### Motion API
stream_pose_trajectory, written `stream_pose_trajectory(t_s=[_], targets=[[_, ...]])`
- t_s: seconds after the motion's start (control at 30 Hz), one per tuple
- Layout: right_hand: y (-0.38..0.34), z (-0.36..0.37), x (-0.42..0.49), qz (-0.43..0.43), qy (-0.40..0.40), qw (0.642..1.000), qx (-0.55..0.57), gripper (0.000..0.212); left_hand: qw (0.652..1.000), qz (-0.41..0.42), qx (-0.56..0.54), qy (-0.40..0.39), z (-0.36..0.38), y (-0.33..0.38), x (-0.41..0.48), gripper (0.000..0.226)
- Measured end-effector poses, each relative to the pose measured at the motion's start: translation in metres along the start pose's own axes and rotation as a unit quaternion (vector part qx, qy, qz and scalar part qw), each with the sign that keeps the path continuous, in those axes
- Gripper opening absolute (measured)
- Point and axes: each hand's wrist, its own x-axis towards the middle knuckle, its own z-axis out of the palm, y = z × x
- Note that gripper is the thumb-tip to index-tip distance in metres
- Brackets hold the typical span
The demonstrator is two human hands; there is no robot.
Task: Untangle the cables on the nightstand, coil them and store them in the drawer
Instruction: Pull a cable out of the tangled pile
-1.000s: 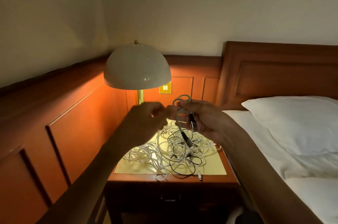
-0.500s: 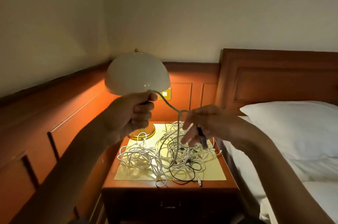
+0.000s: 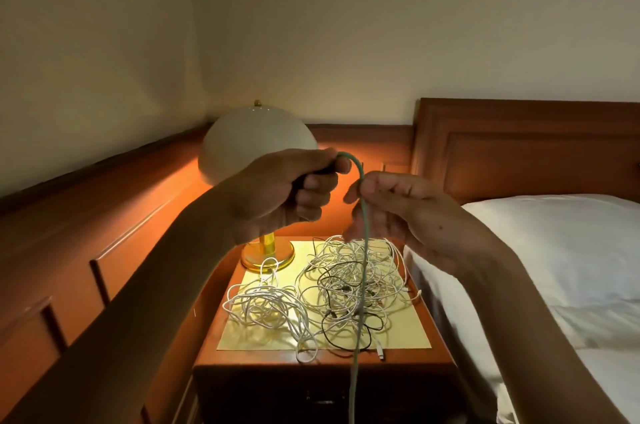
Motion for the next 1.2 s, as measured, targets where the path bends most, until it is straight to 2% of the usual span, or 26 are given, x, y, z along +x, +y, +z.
stream_pose_trajectory(t_s=[0.07, 0.13, 0.27, 0.33, 0.4, 0.43, 0.5, 0.57, 0.63, 0.7, 0.73, 0.8, 0.83, 0.87, 0.9, 0.97, 1.03, 1.07, 1.13, 1.2], targets=[[0.008, 0.001, 0.006, -0.019, 0.061, 0.997, 0.049, 0.020, 1.000, -0.005, -0.018, -0.004, -0.005, -0.007, -0.003, 0.032], [0.015, -0.002, 0.012, -0.054, 0.132, 0.990, 0.012, 0.019, 0.999, -0.025, 0.002, -0.026, -0.008, -0.016, -0.009, 0.034], [0.027, 0.008, 0.018, -0.099, 0.216, 0.967, -0.097, 0.021, 0.990, -0.065, 0.020, -0.125, -0.008, -0.031, -0.015, 0.040], [0.034, 0.016, 0.019, -0.108, 0.236, 0.958, -0.119, 0.020, 0.994, -0.033, -0.011, -0.100, -0.004, -0.033, -0.013, 0.036], [0.041, 0.023, 0.018, -0.100, 0.200, 0.972, -0.071, 0.022, 0.992, 0.028, -0.111, -0.056, -0.003, -0.034, -0.006, 0.034], [0.044, 0.026, 0.016, -0.092, 0.176, 0.979, -0.055, 0.025, 0.982, 0.058, -0.175, -0.046, -0.002, -0.034, 0.000, 0.035], [0.052, 0.030, 0.011, -0.084, 0.158, 0.979, -0.093, 0.030, 0.959, 0.107, -0.262, -0.010, -0.004, -0.038, 0.013, 0.038], [0.058, 0.032, 0.006, -0.084, 0.156, 0.971, -0.158, 0.025, 0.955, 0.159, -0.244, 0.062, -0.008, -0.045, 0.028, 0.037], [0.063, 0.030, 0.002, -0.073, 0.157, 0.960, -0.219, 0.023, 0.953, 0.221, -0.152, 0.139, -0.012, -0.056, 0.039, 0.033], [0.065, 0.025, -0.002, -0.071, 0.158, 0.933, -0.315, 0.023, 0.936, 0.282, 0.036, 0.209, -0.019, -0.067, 0.047, 0.027], [0.063, 0.023, -0.003, -0.073, 0.159, 0.914, -0.366, 0.022, 0.903, 0.311, 0.171, 0.242, -0.025, -0.073, 0.050, 0.028], [0.056, 0.015, -0.001, -0.093, 0.163, 0.879, -0.439, 0.018, 0.800, 0.332, 0.434, 0.247, -0.032, -0.083, 0.053, 0.028], [0.053, 0.010, 0.002, -0.107, 0.169, 0.863, -0.463, 0.015, 0.759, 0.319, 0.521, 0.226, -0.034, -0.086, 0.053, 0.028], [0.049, 0.003, 0.005, -0.117, 0.180, 0.848, -0.485, 0.011, 0.747, 0.296, 0.562, 0.196, -0.035, -0.089, 0.053, 0.027], [0.044, -0.004, 0.009, -0.126, 0.189, 0.837, -0.498, 0.009, 0.766, 0.265, 0.562, 0.162, -0.037, -0.092, 0.053, 0.028], [0.038, -0.016, 0.016, -0.142, 0.190, 0.840, -0.488, 0.011, 0.856, 0.188, 0.475, 0.078, -0.043, -0.092, 0.050, 0.037], [0.037, -0.023, 0.021, -0.155, 0.175, 0.876, -0.423, 0.016, 0.936, 0.106, 0.334, -0.029, -0.050, -0.088, 0.041, 0.046], [0.036, -0.022, 0.022, -0.157, 0.167, 0.904, -0.360, 0.017, 0.961, 0.077, 0.252, -0.080, -0.051, -0.085, 0.036, 0.049], [0.040, -0.017, 0.025, -0.157, 0.173, 0.945, -0.231, 0.016, 0.986, 0.070, 0.064, -0.136, -0.049, -0.082, 0.028, 0.049], [0.049, -0.007, 0.028, -0.150, 0.208, 0.954, -0.158, 0.016, 0.981, 0.101, -0.124, -0.115, -0.037, -0.078, 0.025, 0.046]])
